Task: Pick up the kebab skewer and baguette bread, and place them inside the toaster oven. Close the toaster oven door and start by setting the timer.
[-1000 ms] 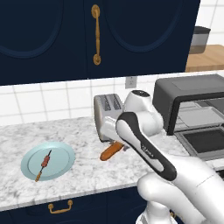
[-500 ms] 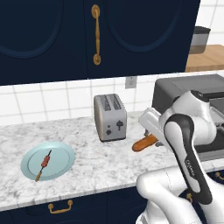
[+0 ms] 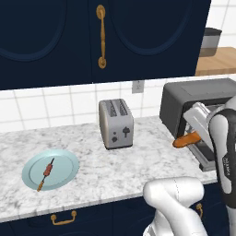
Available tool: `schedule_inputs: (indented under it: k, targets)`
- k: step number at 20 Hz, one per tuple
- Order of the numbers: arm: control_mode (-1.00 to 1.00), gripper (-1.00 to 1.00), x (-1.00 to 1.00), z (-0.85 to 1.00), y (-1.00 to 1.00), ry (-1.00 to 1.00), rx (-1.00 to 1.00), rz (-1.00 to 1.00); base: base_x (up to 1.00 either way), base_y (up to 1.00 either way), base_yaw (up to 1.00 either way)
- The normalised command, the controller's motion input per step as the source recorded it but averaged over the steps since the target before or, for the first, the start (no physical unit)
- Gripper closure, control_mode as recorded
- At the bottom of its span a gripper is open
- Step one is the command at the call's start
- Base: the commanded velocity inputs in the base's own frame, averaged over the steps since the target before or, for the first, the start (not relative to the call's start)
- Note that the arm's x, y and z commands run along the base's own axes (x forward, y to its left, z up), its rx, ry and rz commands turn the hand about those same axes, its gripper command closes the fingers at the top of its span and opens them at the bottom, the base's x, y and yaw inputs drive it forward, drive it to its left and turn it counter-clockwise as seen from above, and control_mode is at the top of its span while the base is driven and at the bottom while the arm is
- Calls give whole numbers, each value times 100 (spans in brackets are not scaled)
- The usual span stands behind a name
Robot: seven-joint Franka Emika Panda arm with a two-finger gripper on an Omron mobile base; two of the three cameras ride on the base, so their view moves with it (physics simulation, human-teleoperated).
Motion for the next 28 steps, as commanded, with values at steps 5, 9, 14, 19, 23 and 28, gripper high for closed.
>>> schedule_inputs:
  k: [5,9,14,19,23,28]
  targets:
    - [-100,100,-1,22,-99,0,0,-17,0,0,0]
    - [-100,100,0,2,-100,0,0,-21,0,0,0]
    - [-100,100,16,-1,-90,-2,0,-7,0,0,0]
    - [-100,100,48,-10,-57,0,0,0,0,0,0]
    - [-100,100,71,-38,-24,0,0,0,0,0,0]
    - [-100,100,75,-38,-38,0,1,-1,0,0,0]
